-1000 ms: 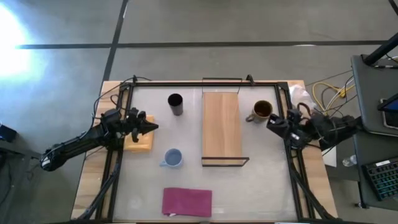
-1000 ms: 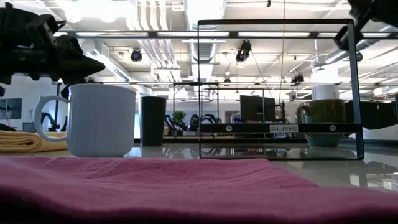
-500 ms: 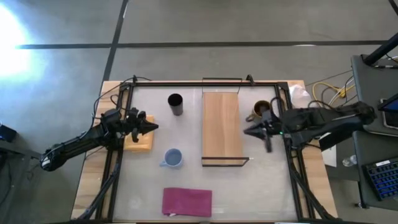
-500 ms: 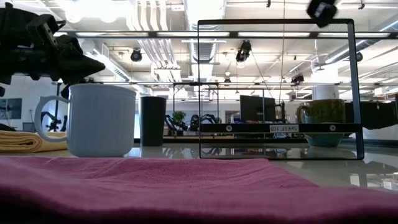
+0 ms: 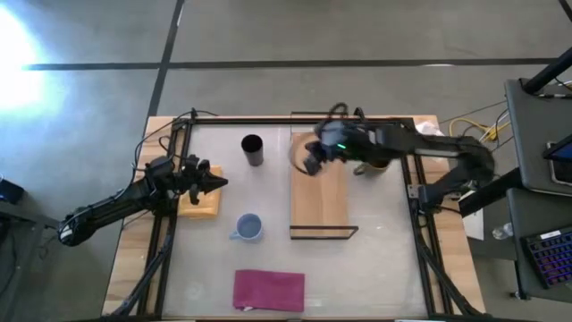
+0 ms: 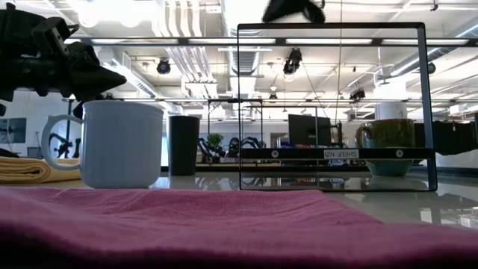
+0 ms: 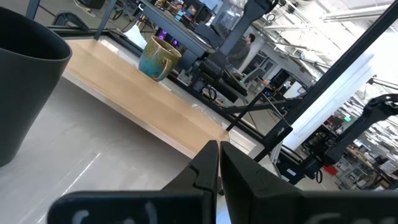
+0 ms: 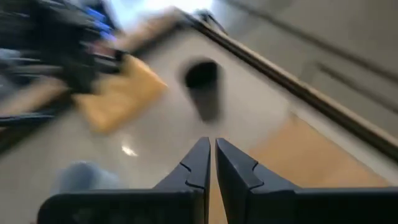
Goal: Stack small to large cups/mugs on shelf
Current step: Put the dark green mug on the shelf
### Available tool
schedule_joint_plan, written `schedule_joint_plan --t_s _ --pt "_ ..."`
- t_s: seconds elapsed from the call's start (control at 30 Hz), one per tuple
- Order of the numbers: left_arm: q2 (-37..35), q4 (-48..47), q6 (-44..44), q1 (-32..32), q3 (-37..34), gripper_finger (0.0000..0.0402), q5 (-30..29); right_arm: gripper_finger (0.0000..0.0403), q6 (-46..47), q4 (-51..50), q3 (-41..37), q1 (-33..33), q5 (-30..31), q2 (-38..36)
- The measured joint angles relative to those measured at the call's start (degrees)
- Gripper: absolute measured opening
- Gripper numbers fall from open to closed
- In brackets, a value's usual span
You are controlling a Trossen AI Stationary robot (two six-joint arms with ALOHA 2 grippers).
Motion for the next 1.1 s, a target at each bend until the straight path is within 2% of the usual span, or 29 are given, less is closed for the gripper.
schedule_joint_plan --t_s 0.13,0.23,0.37,0.43,0.5,0.63,0.8,0.93,1.1 --pt "0.0 0.0 0.01 0.0 0.0 0.0002 0.0 0.0018 2.24 -13.54 7.54 -2.26 0.41 5.3" --pt "0.0 0.0 0.02 0.02 0.0 0.0002 -0.02 0.0018 0.92 -12.66 10.08 -0.69 1.61 5.18" --pt "-0.02 0.0 0.02 0.0 0.0 0.0002 0.0 0.0018 -1.04 -15.38 11.14 1.68 8.59 1.66" --pt "0.04 0.0 0.02 0.01 0.0 0.0002 -0.01 0.0019 1.18 -20.4 11.18 1.65 12.33 -1.81" --pt "0.03 0.0 0.02 0.02 0.0 0.0002 -0.02 0.0025 4.22 -25.13 10.31 0.65 13.61 -5.86" --pt "-0.08 0.0 0.0 0.02 0.0 0.0002 0.0 0.0055 9.43 -30.43 5.98 -0.89 12.98 -12.67" --pt "-0.08 0.0 0.01 0.0 0.0 0.0002 -0.01 0.0118 14.29 -32.34 -2.67 -3.44 9.97 -19.31" --pt "0.0 0.0 0.02 0.0 0.0 0.0002 0.0 0.0162 19.24 -37.64 -11.62 -9.69 5.95 -22.62" --pt "0.0 0.0 0.02 0.02 0.0 0.0002 -0.01 0.0187 18.04 -35.68 -22.97 -19.6 -0.04 -27.67"
